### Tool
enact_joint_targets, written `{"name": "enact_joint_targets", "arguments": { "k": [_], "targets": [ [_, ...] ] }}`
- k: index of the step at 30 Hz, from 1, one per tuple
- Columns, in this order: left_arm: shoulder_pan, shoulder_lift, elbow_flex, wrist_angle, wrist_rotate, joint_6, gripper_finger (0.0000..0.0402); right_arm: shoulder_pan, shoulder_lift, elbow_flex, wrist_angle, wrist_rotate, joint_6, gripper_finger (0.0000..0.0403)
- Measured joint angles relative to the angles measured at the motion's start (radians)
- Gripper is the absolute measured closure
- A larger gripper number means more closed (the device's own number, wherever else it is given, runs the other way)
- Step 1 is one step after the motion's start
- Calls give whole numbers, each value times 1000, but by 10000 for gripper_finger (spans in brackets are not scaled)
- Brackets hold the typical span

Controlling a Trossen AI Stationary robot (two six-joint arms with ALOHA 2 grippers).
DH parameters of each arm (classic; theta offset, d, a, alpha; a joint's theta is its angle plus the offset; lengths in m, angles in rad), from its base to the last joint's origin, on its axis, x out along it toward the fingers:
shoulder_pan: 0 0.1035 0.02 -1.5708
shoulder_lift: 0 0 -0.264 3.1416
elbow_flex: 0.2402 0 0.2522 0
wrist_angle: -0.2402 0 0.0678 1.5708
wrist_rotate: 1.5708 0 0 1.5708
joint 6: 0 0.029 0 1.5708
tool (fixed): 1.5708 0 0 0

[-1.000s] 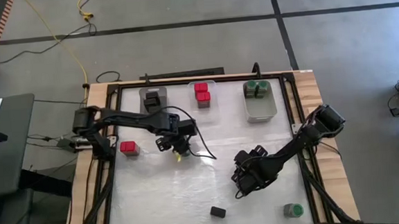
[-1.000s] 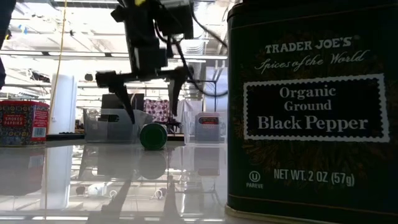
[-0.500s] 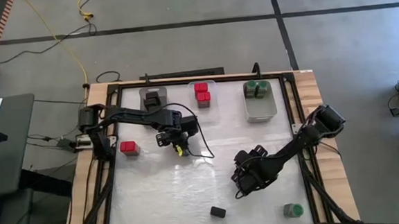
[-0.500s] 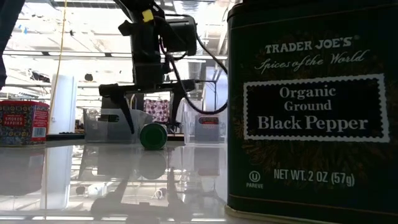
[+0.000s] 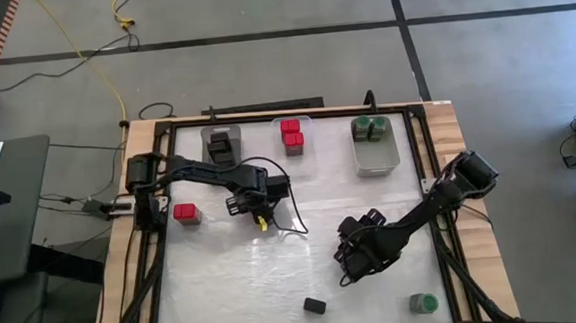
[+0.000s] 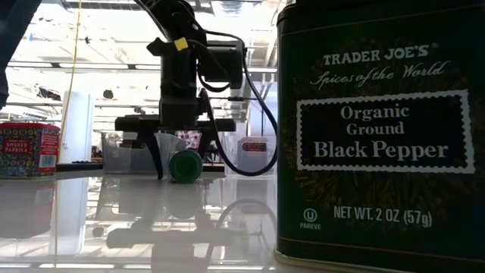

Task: Sort spices by type
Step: Put the green seasoning bottle into the gray bin

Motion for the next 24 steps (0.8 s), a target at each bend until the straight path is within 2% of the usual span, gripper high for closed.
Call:
{"name": "enact_joint_targets", "arguments": {
  "k": [4, 7, 11, 18, 21, 24],
  "targets": [
    [-1, -1, 0, -8, 9, -83, 213, 0, 0, 0, 0, 2, -6, 97],
    [-1, -4, 2, -22, 61, -146, 213, 0, 0, 0, 1, 2, -23, 97],
    [-4, -11, 25, -62, 180, -277, 213, -14, 0, 0, 12, 2, -38, 97],
    [-7, -131, 30, -72, 395, -475, 213, -30, 0, 2, 83, 6, -172, 97],
    [-13, -204, 8, -68, 447, -548, 213, 16, 0, 22, 16, 35, -143, 97],
    [-26, -273, -27, -46, 488, -599, 213, 92, 0, 54, -100, 89, -38, 97]
  ]
}}
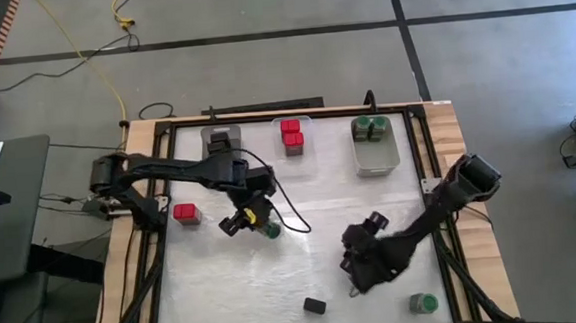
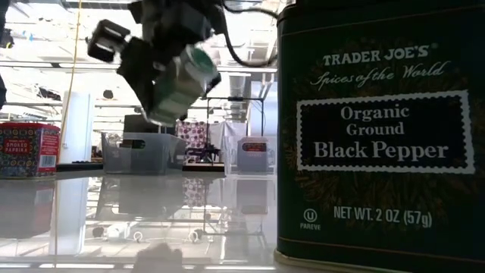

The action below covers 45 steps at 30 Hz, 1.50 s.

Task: Sort spices by type
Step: Put the green seasoning bottle into the gray bin

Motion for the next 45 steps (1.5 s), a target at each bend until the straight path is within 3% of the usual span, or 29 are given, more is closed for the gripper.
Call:
{"name": "enact_joint_targets", "arguments": {
  "k": [6, 11, 14, 17, 22, 28, 31, 36, 39, 45],
  "targets": [
    [-34, -153, -132, 162, 43, -99, 213, 162, 0, 18, -117, 112, 234, 97],
    [-39, -250, -280, 431, 127, -187, 213, 263, 0, -3, -108, 352, 349, 97],
    [-39, -272, -351, 589, 144, -213, 213, 266, -1, -5, -110, 448, 356, 97],
    [-39, -266, -398, 706, 145, -206, 213, 226, -17, -5, -108, 433, 298, 97],
    [-33, -230, -414, 766, 144, -190, 213, 132, -128, -6, -32, 301, -1, 97],
    [-36, -215, -414, 764, 143, -132, 213, -6, -283, -6, 453, 42, -741, 97],
    [-36, -217, -414, 763, 144, -93, 213, -64, -324, -6, 646, -111, -1035, 97],
    [-15, -219, -413, 766, 143, -85, 213, -112, -341, -5, 771, -156, -1437, 97],
    [16, -219, -413, 768, 144, -112, 213, -133, -318, 16, 772, -173, -1587, 97],
    [85, -219, -413, 785, 142, -167, 213, -170, -223, 122, 713, -193, -1694, 97]
  ]
}}
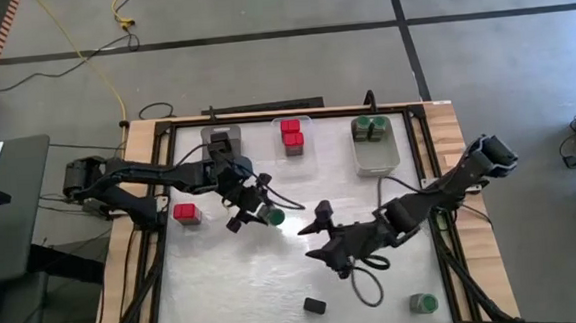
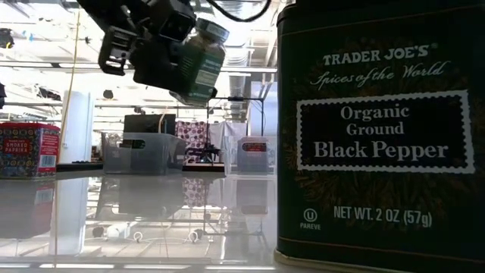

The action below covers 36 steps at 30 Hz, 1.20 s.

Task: Sort spices by type
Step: Put the green seasoning bottle into the gray bin

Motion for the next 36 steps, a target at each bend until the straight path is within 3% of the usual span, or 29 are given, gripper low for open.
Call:
{"name": "enact_joint_targets", "arguments": {
  "k": [6, 16, 36],
  "targets": [
    [22, 0, 0, 1, 0, -30, 213, -75, 114, 181, -244, -3, -30, 97],
    [21, 0, 0, -20, -55, -67, 213, -169, 283, 406, -437, -3, -223, 97],
    [21, 0, 0, -29, -64, -40, 213, -225, 357, 464, -447, 46, -350, 97]
  ]
}}
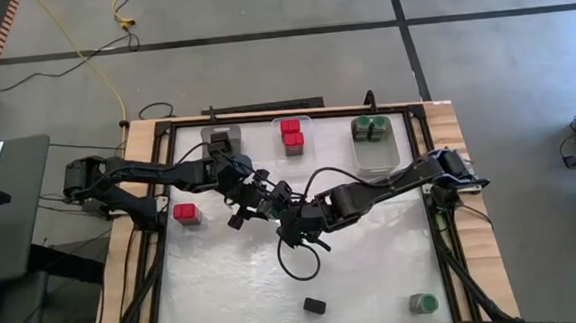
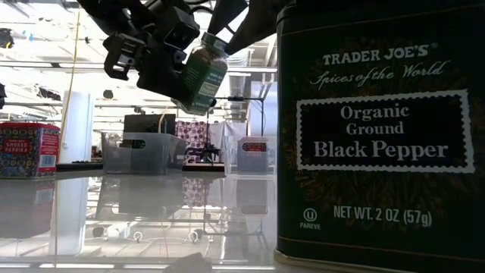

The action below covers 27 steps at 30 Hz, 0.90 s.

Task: Sort spices by type
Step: Put the green seasoning bottle into the gray bin

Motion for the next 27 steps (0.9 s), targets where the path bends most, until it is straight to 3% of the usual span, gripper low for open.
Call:
{"name": "enact_joint_targets", "arguments": {
  "k": [11, 19, 27],
  "targets": [
    [-10, 0, 0, -7, 1, 1, 213, -7, 28, 0, -6, -11, -46, 98],
    [-11, 0, 0, -8, 4, 24, 213, -7, 29, 0, 11, -18, -103, 126],
    [-13, 0, 0, -5, 7, 23, 213, -14, 30, 0, 27, -55, -153, 129]
  ]
}}
